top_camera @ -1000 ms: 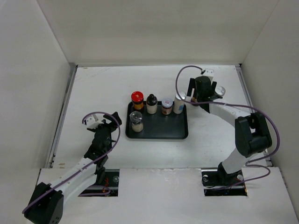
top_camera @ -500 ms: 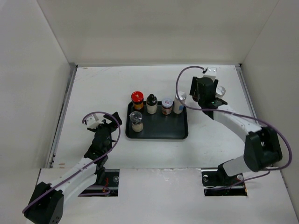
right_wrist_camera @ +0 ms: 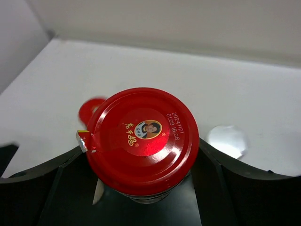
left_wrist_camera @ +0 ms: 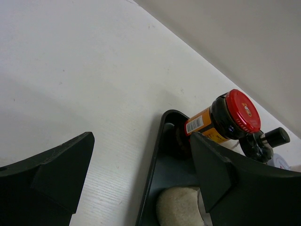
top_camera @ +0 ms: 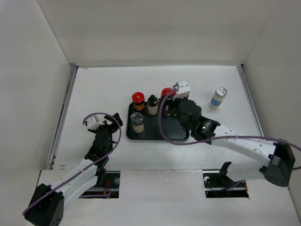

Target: Organize the condiment bottles

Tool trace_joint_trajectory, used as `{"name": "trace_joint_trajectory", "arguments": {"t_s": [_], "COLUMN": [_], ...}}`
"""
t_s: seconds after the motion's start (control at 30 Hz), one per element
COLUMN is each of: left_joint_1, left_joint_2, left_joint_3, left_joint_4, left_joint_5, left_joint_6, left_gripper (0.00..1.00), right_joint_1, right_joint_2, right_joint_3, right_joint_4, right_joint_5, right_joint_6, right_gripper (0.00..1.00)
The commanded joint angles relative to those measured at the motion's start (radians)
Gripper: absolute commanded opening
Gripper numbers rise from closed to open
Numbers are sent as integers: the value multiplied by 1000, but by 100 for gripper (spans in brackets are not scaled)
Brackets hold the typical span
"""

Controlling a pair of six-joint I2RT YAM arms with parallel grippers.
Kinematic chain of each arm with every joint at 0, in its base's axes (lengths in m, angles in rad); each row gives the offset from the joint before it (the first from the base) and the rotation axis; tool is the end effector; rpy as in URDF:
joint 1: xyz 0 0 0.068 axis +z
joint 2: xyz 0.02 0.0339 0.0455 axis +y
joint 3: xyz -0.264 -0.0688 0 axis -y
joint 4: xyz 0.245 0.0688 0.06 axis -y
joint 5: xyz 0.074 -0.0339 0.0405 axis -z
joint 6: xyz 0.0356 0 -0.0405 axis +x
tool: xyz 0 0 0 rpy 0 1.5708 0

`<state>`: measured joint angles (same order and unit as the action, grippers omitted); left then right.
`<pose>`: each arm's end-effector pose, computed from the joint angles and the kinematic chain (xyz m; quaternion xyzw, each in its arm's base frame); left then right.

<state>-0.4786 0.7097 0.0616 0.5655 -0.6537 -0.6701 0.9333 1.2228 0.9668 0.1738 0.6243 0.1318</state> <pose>0.1460 -0.0513 0.1770 -0.2831 0.6728 -0.1502 0.6669 0.1862 0.2164 0.3492 -0.0815 0.7257 0.1327 0.6701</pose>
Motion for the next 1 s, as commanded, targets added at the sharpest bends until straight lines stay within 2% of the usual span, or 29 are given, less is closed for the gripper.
{"name": "trace_joint_trajectory", "arguments": {"t_s": [0.0,0.3,0.53,0.73,0.87,0.97], "left_joint_1": [2,-1,-2,-1,5,-1], "left_joint_2": [4,-10,-10,2,-3,-9], "left_joint_3": [10,9,7,10,7,7], "left_joint_4": [56,50,51,56,56,54], "left_joint_5": [2,9,9,16,15,14], "left_joint_6": [-9,-9,-9,-9,-9,-11], "left_gripper": [83,83,83,83,83,83], "right_joint_1": [61,101,101,100,80,33], "right_joint_2": [93,316,383,380,267,149], "right_joint_3": [-10,-7,-66,-99,-105,-114], "right_joint_4": [115,230,263,247,184,130], "right_joint_5": [-49,-54,-17,-18,0,-5], "right_joint_6": [61,101,160,210,209,197], "right_gripper": [63,63,65,81,100,100]}}
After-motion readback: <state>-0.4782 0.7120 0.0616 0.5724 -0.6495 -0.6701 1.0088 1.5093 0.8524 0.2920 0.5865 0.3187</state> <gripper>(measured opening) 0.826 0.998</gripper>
